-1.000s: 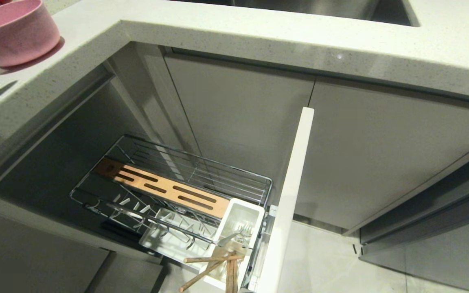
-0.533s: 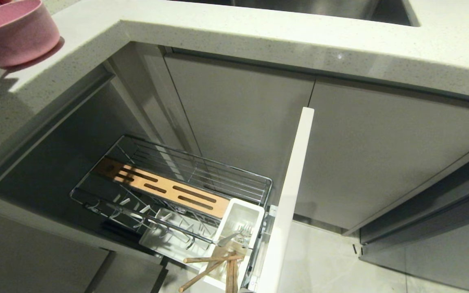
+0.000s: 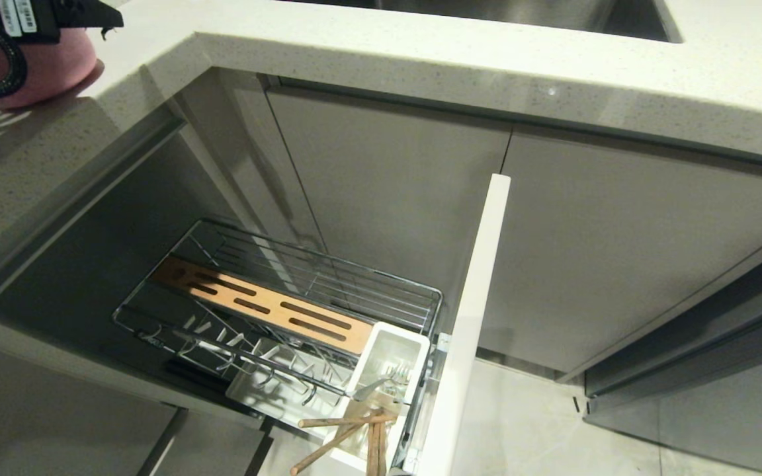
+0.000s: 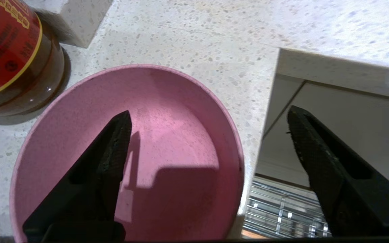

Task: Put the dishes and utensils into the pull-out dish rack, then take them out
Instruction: Pick up the bowl and place it in the cupboard

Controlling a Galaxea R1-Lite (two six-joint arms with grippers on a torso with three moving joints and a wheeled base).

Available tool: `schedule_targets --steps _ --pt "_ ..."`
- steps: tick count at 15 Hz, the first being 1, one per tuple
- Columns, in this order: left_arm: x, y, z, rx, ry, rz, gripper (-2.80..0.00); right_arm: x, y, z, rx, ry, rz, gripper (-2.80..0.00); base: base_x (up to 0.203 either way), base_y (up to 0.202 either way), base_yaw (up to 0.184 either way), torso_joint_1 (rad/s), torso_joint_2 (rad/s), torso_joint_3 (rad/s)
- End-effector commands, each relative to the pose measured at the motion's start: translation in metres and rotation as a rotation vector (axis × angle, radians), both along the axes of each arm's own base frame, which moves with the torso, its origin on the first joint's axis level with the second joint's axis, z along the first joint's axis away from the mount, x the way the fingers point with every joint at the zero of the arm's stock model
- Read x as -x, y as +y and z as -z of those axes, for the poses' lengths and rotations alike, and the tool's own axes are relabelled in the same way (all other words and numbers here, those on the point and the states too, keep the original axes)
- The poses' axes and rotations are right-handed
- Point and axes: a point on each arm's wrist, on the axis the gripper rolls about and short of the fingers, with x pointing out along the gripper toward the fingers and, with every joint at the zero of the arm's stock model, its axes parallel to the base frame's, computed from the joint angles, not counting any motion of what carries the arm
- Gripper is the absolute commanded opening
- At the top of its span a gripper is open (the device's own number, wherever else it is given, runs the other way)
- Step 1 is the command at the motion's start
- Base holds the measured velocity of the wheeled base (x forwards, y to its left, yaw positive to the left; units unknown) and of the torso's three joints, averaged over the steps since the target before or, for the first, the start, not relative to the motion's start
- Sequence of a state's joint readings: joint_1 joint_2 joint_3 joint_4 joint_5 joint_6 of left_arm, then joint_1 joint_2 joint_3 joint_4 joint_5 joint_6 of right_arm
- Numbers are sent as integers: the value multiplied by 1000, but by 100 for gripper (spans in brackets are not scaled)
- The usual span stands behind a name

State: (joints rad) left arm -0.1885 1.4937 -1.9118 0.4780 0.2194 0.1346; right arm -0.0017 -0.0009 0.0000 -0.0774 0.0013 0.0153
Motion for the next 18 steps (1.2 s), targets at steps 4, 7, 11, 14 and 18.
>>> schedule_targets --steps 4,7,11,14,18 --pt "-17 -3 9 -17 42 -1 -280 -2 0 7 0 25 0 -280 0 0 0 0 0 0" --pt "-18 -3 8 -20 38 -5 -280 -2 0 7 0 25 0 -280 0 0 0 0 0 0" --pt "-6 -1 0 -31 -13 -3 -280 -2 0 7 0 25 0 -280 0 0 0 0 0 0" --pt "18 2 -17 -40 -128 2 -280 -2 0 7 0 25 0 -280 0 0 0 0 0 0" --pt "50 3 -32 -122 -219 24 -280 -2 0 7 0 25 0 -280 0 0 0 0 0 0"
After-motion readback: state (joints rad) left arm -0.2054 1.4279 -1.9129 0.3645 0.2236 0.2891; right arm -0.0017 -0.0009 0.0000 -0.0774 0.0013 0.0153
